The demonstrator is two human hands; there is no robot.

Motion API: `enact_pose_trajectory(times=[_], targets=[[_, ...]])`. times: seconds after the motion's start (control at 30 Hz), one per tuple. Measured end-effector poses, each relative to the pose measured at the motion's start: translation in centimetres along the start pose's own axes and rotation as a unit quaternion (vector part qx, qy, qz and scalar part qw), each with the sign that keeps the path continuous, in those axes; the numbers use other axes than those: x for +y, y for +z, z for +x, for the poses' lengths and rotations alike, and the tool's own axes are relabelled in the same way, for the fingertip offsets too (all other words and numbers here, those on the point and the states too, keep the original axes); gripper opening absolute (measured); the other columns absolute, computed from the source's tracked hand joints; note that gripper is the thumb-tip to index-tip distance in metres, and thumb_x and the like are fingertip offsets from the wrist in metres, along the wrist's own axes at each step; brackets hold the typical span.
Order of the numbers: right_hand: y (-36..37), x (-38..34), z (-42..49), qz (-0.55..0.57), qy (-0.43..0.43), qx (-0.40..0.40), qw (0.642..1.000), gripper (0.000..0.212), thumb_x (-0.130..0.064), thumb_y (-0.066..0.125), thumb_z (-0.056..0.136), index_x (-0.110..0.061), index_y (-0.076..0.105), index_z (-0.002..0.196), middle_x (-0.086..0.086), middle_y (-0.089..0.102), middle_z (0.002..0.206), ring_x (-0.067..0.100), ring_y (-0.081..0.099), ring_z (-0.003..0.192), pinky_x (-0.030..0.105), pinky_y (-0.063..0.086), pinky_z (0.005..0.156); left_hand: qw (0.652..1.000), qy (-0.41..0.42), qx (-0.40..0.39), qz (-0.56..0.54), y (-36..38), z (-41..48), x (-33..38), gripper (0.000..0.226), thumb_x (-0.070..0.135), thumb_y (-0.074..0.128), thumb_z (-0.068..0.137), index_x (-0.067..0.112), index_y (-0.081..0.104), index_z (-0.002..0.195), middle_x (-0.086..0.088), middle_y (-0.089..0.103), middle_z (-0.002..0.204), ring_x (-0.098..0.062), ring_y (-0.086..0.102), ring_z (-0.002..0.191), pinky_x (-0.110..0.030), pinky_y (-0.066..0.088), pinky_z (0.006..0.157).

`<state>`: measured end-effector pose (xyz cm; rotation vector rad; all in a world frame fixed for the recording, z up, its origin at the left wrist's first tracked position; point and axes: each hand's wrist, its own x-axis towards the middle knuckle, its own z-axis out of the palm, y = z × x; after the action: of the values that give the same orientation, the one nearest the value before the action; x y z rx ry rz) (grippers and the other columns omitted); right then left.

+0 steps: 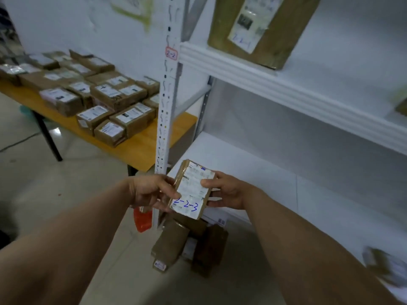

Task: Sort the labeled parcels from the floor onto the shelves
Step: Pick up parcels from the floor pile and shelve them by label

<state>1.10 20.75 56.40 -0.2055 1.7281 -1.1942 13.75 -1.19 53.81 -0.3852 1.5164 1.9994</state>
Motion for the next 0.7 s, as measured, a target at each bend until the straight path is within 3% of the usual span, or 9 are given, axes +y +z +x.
enact_pose_trajectory(times=[0.1, 0.17, 0.27, 0.33, 0.4, 0.47, 0.6, 0.7], targets=[[-4.8, 1.1, -4.9, -0.012, -0.022, 0.013, 1.0, 0.026, -0.016, 0.074, 0.088, -0.024, 0.069, 0.112, 0.006, 0.069, 0.124, 0.027, 0.064, 0.116, 0.046, 0.049, 0.106, 0.998, 0.012, 0.005, 0.068, 6.5, 1.2, 2.7, 0.052, 0.008, 0.086, 0.069, 0.008, 0.062, 0.115, -0.016, 0.073, 0.112, -0.031, 0.066, 0.105, -0.047, 0.051, 0.093], [-8.2, 1.6, -8.4, -0.014, -0.051, 0.023, 0.998, 0.036, -0.012, 0.074, 0.086, -0.024, 0.069, 0.12, 0.006, 0.07, 0.124, 0.027, 0.063, 0.119, 0.044, 0.053, 0.101, 0.994, 0.025, 0.004, 0.103, 10.8, 2.1, 4.6, 0.039, 0.013, 0.077, 0.079, 0.011, 0.062, 0.115, -0.01, 0.075, 0.109, -0.025, 0.068, 0.104, -0.043, 0.052, 0.092], [-12.9, 1.5, -14.2, -0.002, -0.105, 0.061, 0.993, 0.057, -0.015, 0.078, 0.075, -0.025, 0.064, 0.129, 0.007, 0.069, 0.128, 0.029, 0.063, 0.119, 0.042, 0.055, 0.09, 0.984, 0.082, 0.003, 0.159, 17.0, 3.8, 7.9, 0.067, 0.021, 0.084, 0.072, 0.016, 0.053, 0.131, -0.009, 0.071, 0.119, -0.026, 0.066, 0.114, -0.05, 0.05, 0.102], [-15.9, 0.9, -18.3, 0.018, -0.158, 0.088, 0.983, 0.064, -0.024, 0.079, 0.071, -0.025, 0.062, 0.132, 0.007, 0.068, 0.131, 0.029, 0.064, 0.119, 0.043, 0.054, 0.092, 0.975, 0.143, 0.009, 0.168, 21.3, 4.8, 10.5, 0.074, 0.023, 0.084, 0.069, 0.02, 0.049, 0.133, -0.009, 0.072, 0.119, -0.026, 0.067, 0.113, -0.049, 0.052, 0.1], [-18.7, 0.1, -22.1, 0.041, -0.217, 0.106, 0.97, 0.067, -0.032, 0.08, 0.072, -0.025, 0.059, 0.136, 0.009, 0.065, 0.135, 0.033, 0.06, 0.126, 0.053, 0.047, 0.106, 0.966, 0.204, 0.015, 0.161, 25.8, 5.1, 13.1, 0.075, 0.024, 0.085, 0.065, 0.021, 0.048, 0.131, -0.011, 0.072, 0.117, -0.028, 0.067, 0.113, -0.05, 0.052, 0.099], [-20.8, -1.0, -25.6, 0.059, -0.273, 0.115, 0.953, 0.071, -0.036, 0.081, 0.075, -0.021, 0.057, 0.139, 0.013, 0.062, 0.138, 0.036, 0.057, 0.13, 0.06, 0.041, 0.109, 0.952, 0.263, 0.022, 0.155, 29.6, 5.1, 15.5, 0.083, 0.025, 0.087, 0.055, 0.02, 0.049, 0.128, -0.009, 0.073, 0.113, -0.028, 0.069, 0.108, -0.049, 0.053, 0.096], [-23.2, -3.2, -30.4, 0.107, -0.359, 0.153, 0.914, 0.068, -0.018, 0.079, 0.078, -0.02, 0.052, 0.141, 0.009, 0.068, 0.13, 0.026, 0.066, 0.117, 0.046, 0.053, 0.097, 0.931, 0.348, 0.052, 0.099, 34.0, 5.0, 19.6, 0.084, 0.027, 0.082, 0.044, 0.023, 0.047, 0.12, -0.005, 0.069, 0.088, -0.018, 0.07, 0.082, -0.045, 0.057, 0.087], [-23.8, -4.2, -31.7, 0.1, -0.389, 0.16, 0.902, 0.071, -0.005, 0.08, 0.075, -0.019, 0.05, 0.138, 0.006, 0.071, 0.125, 0.026, 0.069, 0.113, 0.046, 0.053, 0.098, 0.916, 0.391, 0.074, 0.046, 35.6, 4.8, 21.9, 0.07, 0.019, 0.076, 0.053, 0.02, 0.047, 0.117, -0.006, 0.061, 0.079, -0.016, 0.063, 0.067, -0.035, 0.052, 0.071]])
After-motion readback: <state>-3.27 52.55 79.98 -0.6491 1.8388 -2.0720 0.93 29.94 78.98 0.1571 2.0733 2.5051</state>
